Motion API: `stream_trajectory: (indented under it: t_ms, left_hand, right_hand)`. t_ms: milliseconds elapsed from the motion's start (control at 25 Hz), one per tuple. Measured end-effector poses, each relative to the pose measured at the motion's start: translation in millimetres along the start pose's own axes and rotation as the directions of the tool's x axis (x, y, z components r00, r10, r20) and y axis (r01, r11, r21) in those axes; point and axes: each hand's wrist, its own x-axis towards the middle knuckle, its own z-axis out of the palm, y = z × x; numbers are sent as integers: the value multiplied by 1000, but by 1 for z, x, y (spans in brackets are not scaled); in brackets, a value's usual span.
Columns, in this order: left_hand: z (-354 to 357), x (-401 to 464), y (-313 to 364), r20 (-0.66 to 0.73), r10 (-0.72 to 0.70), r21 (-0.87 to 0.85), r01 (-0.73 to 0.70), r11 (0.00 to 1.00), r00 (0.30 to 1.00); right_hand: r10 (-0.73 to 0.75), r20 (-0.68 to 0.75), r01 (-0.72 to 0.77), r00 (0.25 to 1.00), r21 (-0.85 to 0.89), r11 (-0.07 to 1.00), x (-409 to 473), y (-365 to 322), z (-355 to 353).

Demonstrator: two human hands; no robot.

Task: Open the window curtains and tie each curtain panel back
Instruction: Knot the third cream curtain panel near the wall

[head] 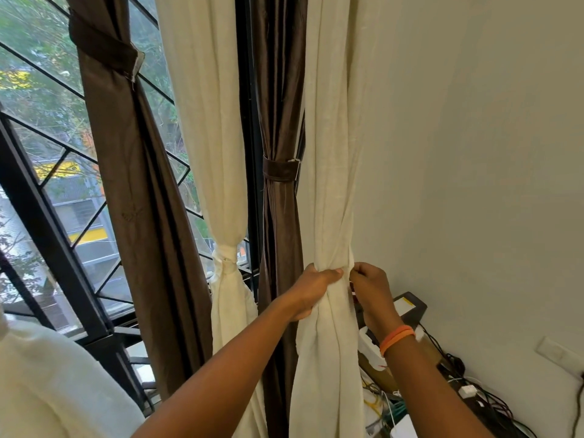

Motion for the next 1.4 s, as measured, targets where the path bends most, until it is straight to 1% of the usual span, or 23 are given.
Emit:
stream_trajectory:
  t_ms: [80, 120, 240, 280, 320, 400, 440, 520, 600, 680, 720, 760, 800, 840, 920, 960, 1000, 1080, 1160, 1240, 1280, 1320, 1400]
  left_hand:
    - [7, -2, 0, -13, 6, 25, -6, 1000, 1000]
    - [8, -2, 0, -22, -6, 36, 6, 999, 1000]
    - [15, -7, 3, -49, -10, 90, 15, 996, 999]
    - [19, -10, 7, -62, 36, 218, -22, 976, 997]
    - [18, -9, 10, -75, 85, 443, -43, 896, 994]
    - [14, -11, 19, -68, 179, 819, -47, 571, 981]
    - [11, -11, 24, -65, 215, 907, -32, 420, 975]
    - [4, -9, 28, -69, 309, 978, 2, 210, 949]
    - [3, -16, 31, -54, 383, 997, 31, 68, 922]
    - [4, -15, 30, -1, 405, 1000, 9, -19, 914]
    - [2, -12, 29, 76, 410, 997, -57, -58, 909]
    - [-2, -8, 28, 162, 410, 987, -148, -65, 897]
    - [-10, -7, 29, 226, 414, 969, -247, -2, 882]
    - [-18, -8, 31, 246, 423, 936, -327, 130, 872]
    - [-32, -10, 32, 183, 382, 829, -351, 436, 906]
    - [-35, -13, 33, 161, 343, 798, -327, 507, 925]
    - [-35, -18, 32, 171, 317, 802, -319, 505, 933]
    - [-27, -27, 32, 236, 328, 845, -360, 396, 915]
    - [-15, -33, 35, 247, 406, 926, -338, 170, 880]
    - [-7, -37, 38, 178, 522, 982, -188, -34, 834]
    - [-6, -38, 39, 128, 568, 992, -100, -81, 813]
    - [-8, -39, 39, 78, 587, 995, -31, -90, 805]
    - [-21, -39, 34, -35, 520, 999, 39, 4, 853]
  right_hand:
    - [83, 16, -84, 996, 215, 973, -10, 1, -1]
    - [81, 23, -84, 996, 267, 960, -13, 6, -2]
    - [-60, 51, 47, 997, 227, 973, -20, 23, 3]
    - [-105, 86, 86, 991, 204, 975, -23, 27, 6]
    - [-129, 130, 100, 983, 214, 972, -25, 29, 8]
    - [-163, 237, 95, 958, 274, 957, -25, 34, 9]
    - [-182, 303, 97, 936, 274, 957, -24, 35, 8]
    - [-173, 427, 122, 887, 145, 982, -21, 39, 6]
    - [-177, 452, 205, 874, -14, 979, -20, 39, 12]
    - [-234, 321, 274, 918, -86, 958, -18, 40, 21]
    - [-262, 219, 289, 940, -101, 952, -17, 40, 24]
    - [-284, 130, 298, 950, -107, 949, -15, 41, 25]
    - [-298, 77, 305, 951, -112, 946, -13, 41, 24]
    - [-312, 56, 316, 949, -109, 942, -12, 41, 22]
    - [-311, 55, 315, 949, -106, 943, -10, 40, 17]
    - [-311, 58, 316, 949, -121, 941, -8, 41, 17]
    - [-325, 55, 329, 944, -158, 931, -6, 44, 18]
    - [-381, 10, 366, 925, -302, 880, -6, 51, 26]
    - [-421, -69, 356, 904, -424, 833, -8, 55, 36]
    - [-438, -100, 339, 893, -491, 802, -8, 53, 42]
    - [-431, -95, 330, 897, -503, 798, -8, 51, 43]
    - [-417, -83, 323, 905, -503, 802, -6, 50, 43]
    - [-401, -50, 328, 915, -485, 811, -6, 50, 42]
